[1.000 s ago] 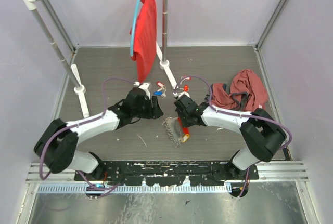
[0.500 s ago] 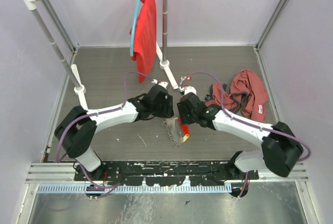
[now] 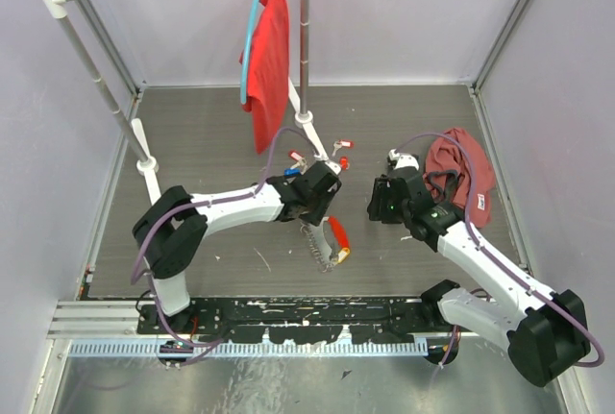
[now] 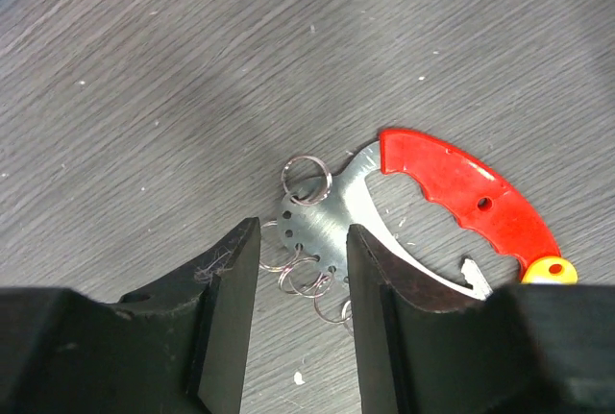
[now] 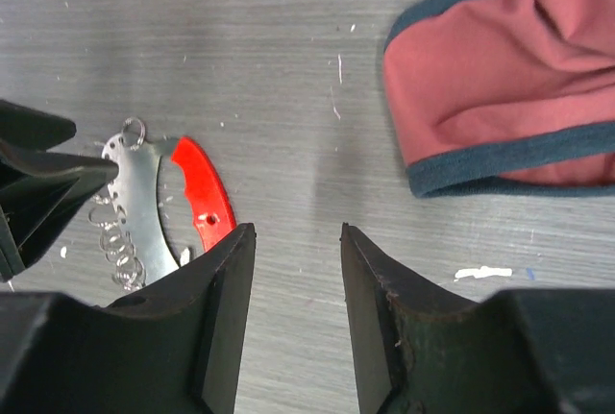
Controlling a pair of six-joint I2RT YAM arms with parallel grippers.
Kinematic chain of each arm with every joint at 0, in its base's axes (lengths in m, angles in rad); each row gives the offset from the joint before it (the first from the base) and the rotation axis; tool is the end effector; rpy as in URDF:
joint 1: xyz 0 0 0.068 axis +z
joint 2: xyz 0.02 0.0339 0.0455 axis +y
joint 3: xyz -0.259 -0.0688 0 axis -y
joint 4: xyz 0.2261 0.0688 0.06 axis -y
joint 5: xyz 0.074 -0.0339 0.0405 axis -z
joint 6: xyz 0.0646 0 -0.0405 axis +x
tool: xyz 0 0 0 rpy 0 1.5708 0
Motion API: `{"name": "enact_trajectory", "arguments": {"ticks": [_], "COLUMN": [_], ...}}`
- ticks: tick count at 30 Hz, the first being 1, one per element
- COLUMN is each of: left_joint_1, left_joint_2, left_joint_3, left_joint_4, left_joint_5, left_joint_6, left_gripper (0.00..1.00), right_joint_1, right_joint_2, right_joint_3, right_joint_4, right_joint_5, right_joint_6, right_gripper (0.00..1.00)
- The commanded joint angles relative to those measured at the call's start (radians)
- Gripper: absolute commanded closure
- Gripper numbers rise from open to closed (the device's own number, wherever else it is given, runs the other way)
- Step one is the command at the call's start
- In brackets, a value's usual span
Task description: Put the keys on the keyring
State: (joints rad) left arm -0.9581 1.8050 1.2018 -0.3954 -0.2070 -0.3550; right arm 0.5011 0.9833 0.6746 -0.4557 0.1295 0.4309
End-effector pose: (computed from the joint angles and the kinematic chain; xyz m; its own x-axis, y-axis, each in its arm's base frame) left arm 0.2263 -0.2989 0.1712 -0.7094 0.4176 -0.5678 0.5227 0.8521 -0.0262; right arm 0.1880 0.0934 0.2220 -0.7164 0.0799 -0.6931 -0.1050 0.9698 0.2203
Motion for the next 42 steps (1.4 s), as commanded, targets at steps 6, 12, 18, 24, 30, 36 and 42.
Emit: {"name": "enact_trajectory", "arguments": {"ticks": [6, 12, 18, 24, 30, 36, 42], "left_joint_1": [-0.039, -0.042, -0.041, -0.042, -0.042, -0.042, -0.041], "left_joint_2": [0.075, 0.105, 0.130, 0.139, 0.142, 0.154, 0.161], "left_joint_3": [0.091, 0.106, 0.122, 0.119, 0.121, 0.125, 0.128], "left_joint_4": [-0.056, -0.066, -0.065, -0.056, -0.049, -0.038, -0.035], "left_joint_5": [-0.014, -0.032, -0.036, -0.048, -0.056, -0.060, -0.070], "left_joint_6": [0.110, 0.138, 0.156, 0.170, 0.181, 0.192, 0.195], "left_gripper": [0.53, 0.54, 0.57, 0.61, 0.63, 0.68, 0.81], "right_joint_1": [-0.018, -0.018, -0.019, -0.018, -0.018, -0.018, -0.019], "right_joint_2": [-0.013, -0.008, -0.009, -0.006, -0.005, -0.003, 0.000], "right_joint_3": [-0.007, -0.004, -0.004, -0.004, -0.003, 0.000, 0.004], "right_joint_4": [-0.008, -0.009, -0.010, -0.011, -0.010, -0.011, -0.014], "right_joint_5": [-0.083, -0.093, -0.104, -0.119, -0.126, -0.130, -0.134], "right_joint_6": [-0.017, -0.023, -0.024, -0.026, -0.028, -0.032, -0.037], "right_gripper": [0.54, 0.55, 0.56, 0.56, 0.56, 0.57, 0.56]}}
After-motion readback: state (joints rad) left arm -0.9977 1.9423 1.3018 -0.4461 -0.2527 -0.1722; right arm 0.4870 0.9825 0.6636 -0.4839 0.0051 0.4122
